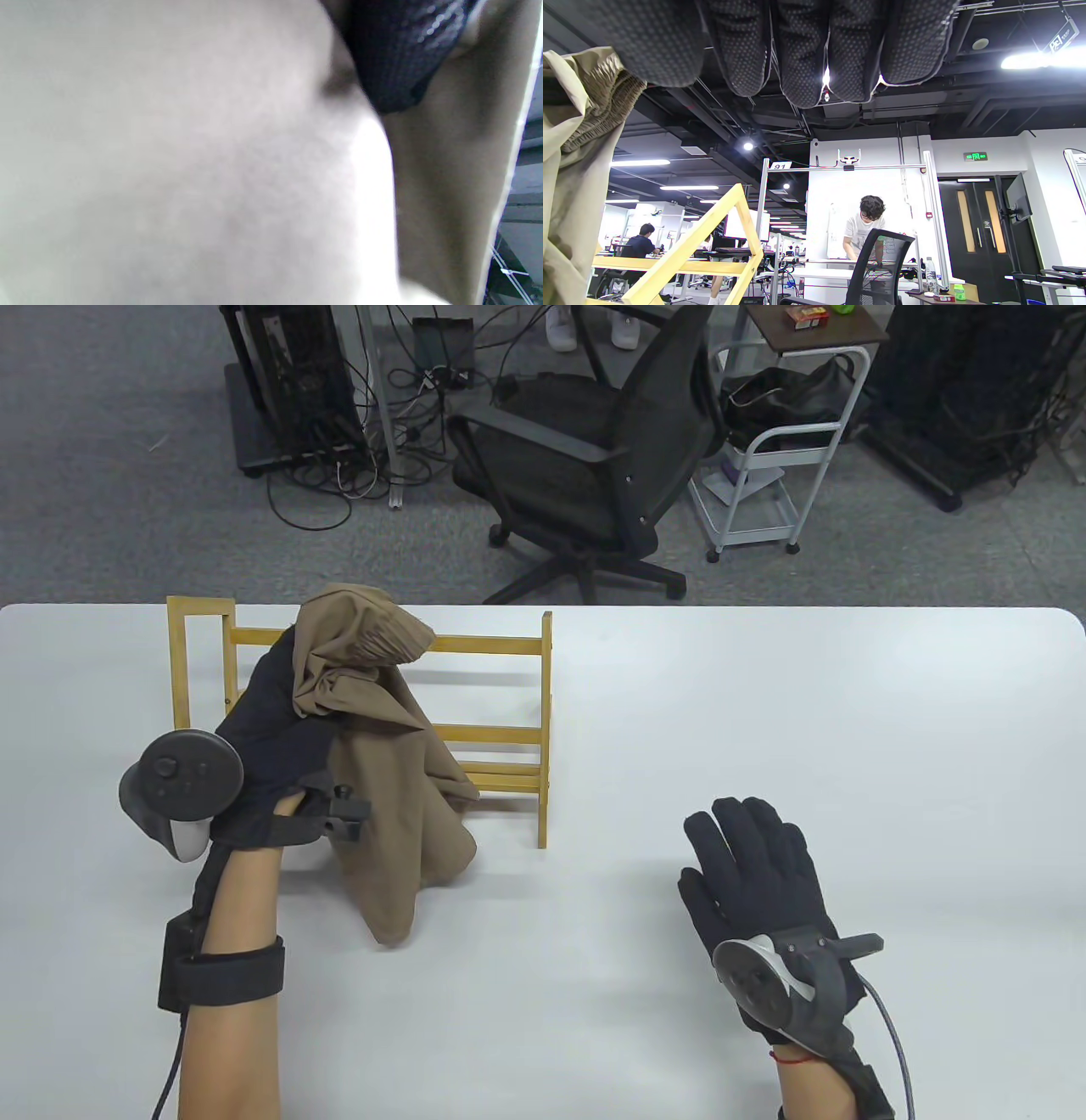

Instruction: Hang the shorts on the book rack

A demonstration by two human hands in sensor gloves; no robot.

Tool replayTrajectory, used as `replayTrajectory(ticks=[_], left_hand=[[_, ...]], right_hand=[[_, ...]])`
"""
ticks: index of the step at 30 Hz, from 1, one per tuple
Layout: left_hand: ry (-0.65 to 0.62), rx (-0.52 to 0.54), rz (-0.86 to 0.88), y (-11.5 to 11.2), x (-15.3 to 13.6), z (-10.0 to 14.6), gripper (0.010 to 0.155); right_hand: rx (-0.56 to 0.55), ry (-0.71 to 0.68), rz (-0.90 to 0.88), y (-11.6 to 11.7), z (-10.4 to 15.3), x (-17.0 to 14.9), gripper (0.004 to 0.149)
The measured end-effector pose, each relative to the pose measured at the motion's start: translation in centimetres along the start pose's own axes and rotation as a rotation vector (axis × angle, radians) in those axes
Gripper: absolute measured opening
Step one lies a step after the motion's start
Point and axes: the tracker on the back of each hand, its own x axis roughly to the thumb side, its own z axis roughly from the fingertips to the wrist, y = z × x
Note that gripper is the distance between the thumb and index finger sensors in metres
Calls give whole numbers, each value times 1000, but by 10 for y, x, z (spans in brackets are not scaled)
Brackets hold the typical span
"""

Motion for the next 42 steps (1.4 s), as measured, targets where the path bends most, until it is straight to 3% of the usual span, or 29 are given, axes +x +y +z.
replayTrajectory(ticks=[25, 42], left_hand=[[194, -18, 98, -28, -46, -38, 65], [232, -45, 103, -50, -58, -69, 63]], right_hand=[[-18, 3, -24, -6, 3, 0, 57], [0, 13, -8, -5, 1, -1, 58]])
